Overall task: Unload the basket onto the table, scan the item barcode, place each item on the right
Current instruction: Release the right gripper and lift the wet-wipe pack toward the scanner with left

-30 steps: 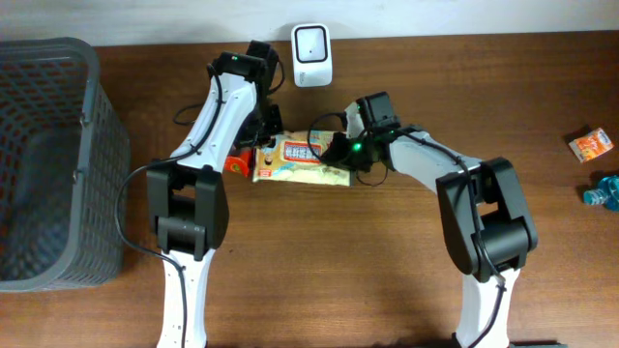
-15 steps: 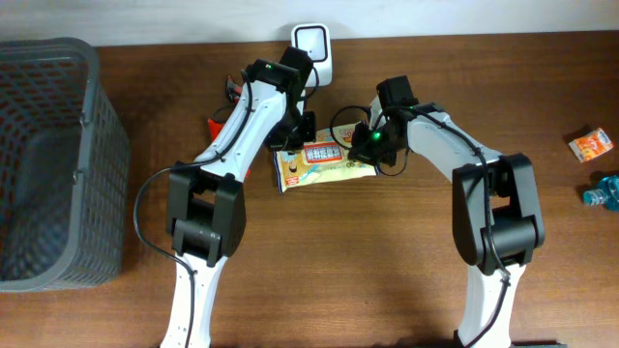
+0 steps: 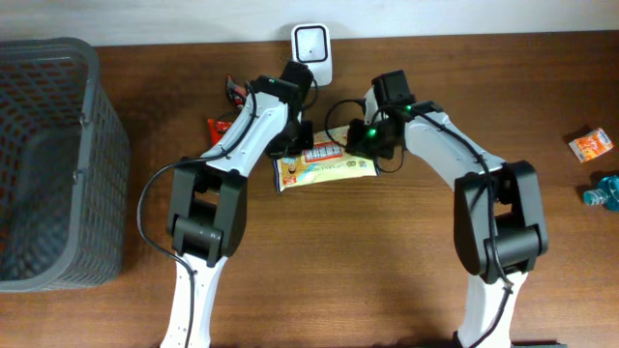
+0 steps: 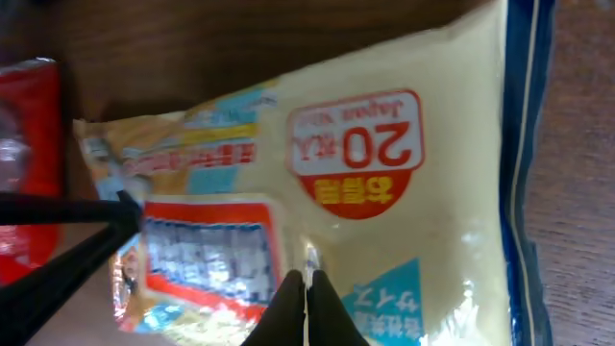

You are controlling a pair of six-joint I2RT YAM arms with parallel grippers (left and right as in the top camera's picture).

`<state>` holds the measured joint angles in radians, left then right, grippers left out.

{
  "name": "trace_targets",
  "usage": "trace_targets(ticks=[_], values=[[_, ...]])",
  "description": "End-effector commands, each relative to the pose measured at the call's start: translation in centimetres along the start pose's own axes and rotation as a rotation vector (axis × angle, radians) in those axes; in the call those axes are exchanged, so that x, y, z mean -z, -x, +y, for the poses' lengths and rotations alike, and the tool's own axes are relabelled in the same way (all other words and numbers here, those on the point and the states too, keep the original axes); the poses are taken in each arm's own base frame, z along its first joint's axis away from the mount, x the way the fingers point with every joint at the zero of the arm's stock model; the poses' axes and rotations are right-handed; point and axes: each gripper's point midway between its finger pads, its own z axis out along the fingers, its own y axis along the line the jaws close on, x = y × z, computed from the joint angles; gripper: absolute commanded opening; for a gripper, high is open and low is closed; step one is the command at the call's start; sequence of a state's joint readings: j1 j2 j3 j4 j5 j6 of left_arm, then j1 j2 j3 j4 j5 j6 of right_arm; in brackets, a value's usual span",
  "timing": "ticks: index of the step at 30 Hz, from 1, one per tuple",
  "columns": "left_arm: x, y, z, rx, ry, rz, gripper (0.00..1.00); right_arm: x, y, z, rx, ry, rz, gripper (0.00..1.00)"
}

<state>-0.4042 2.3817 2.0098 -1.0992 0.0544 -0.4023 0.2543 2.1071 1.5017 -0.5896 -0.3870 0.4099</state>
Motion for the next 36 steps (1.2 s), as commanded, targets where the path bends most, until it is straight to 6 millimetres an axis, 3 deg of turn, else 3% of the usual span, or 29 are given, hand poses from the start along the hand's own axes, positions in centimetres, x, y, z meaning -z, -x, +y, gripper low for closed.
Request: trace_targets(ticks=[1,2,4,6,8,9,10,11,12,13,14,16,18,21,24,27,29,31,32,33,36], values=[[0.4,0.4,3.5,0.001,0.204,-0.062,0.00,-2.1,-0.8,-4.5,-0.020,-0.188,0.018,0.04],[0.9,0.4,4.1,0.000,0.242,-0.066,0.00,-1.9,-1.2,-6.3,-0.075,-0.260,0.027,0.04],[2.0,0.7,4.5,0.008,0.253,-0.071,0.00,-1.3,-1.1,-7.2,-0.110,-0.285,0.024,0.04],[3.8,1.4,4.5,0.018,0.243,-0.086,0.00,-0.1,-0.7,-7.0,-0.110,-0.284,0.016,0.04],[6.5,1.0,3.2,0.029,0.151,-0.054,0.00,2.3,-0.5,-5.6,-0.066,-0.264,0.027,0.04],[7.0,0.2,2.0,0.032,0.071,-0.006,0.04,3.9,-0.4,-4.4,-0.031,-0.237,0.032,0.12],[6.9,-0.5,1.3,0.027,0.029,0.027,0.22,5.1,-0.4,-3.5,-0.018,-0.219,0.039,0.21],[6.7,-0.9,0.8,-0.002,0.000,0.051,0.50,6.3,-0.5,-2.9,-0.013,-0.212,0.044,0.39],[6.3,-1.5,0.4,-0.027,-0.028,0.077,0.74,7.1,-0.7,-2.6,-0.015,-0.214,0.046,0.64],[5.8,-2.1,0.1,-0.029,-0.054,0.105,0.88,8.0,-1.1,-2.6,-0.022,-0.218,0.052,0.91],[5.4,-2.2,0.1,-0.030,-0.058,0.112,0.95,8.2,-1.4,-2.4,0.003,-0.201,0.070,0.98],[4.1,-2.0,-0.8,-0.091,-0.117,0.103,0.99,8.4,-2.0,-1.5,0.123,-0.089,0.120,0.99],[3.4,-1.5,-1.3,-0.113,-0.179,0.087,0.99,9.2,-2.0,-2.4,0.074,-0.047,0.132,0.98],[2.5,-0.5,-1.9,-0.111,-0.289,0.060,0.99,10.6,-1.5,-5.3,-0.014,-0.063,0.129,0.98],[0.6,-1.3,-2.2,-0.110,-0.325,0.078,1.00,12.0,-1.7,-10.0,-0.075,-0.225,0.131,0.99],[-1.0,-2.1,-1.9,-0.106,-0.332,0.092,0.85,12.5,-1.6,-11.4,-0.091,-0.269,0.123,0.99],[-2.1,-2.4,-1.8,-0.109,-0.334,0.086,0.52,12.5,-1.5,-11.4,-0.089,-0.269,0.120,0.98],[-2.4,-2.5,-1.7,-0.108,-0.332,0.087,0.30,12.4,-1.0,-11.4,-0.082,-0.266,0.100,0.98],[-2.4,-2.3,-1.7,-0.110,-0.326,0.079,0.11,12.4,-0.7,-11.4,-0.078,-0.265,0.090,0.98],[-2.5,-2.1,-1.3,-0.109,-0.302,0.068,0.00,12.3,-0.4,-11.4,-0.074,-0.263,0.078,0.98],[-1.4,-0.7,0.5,-0.105,-0.189,0.022,0.00,12.3,0.3,-11.3,-0.064,-0.260,0.051,0.98]])
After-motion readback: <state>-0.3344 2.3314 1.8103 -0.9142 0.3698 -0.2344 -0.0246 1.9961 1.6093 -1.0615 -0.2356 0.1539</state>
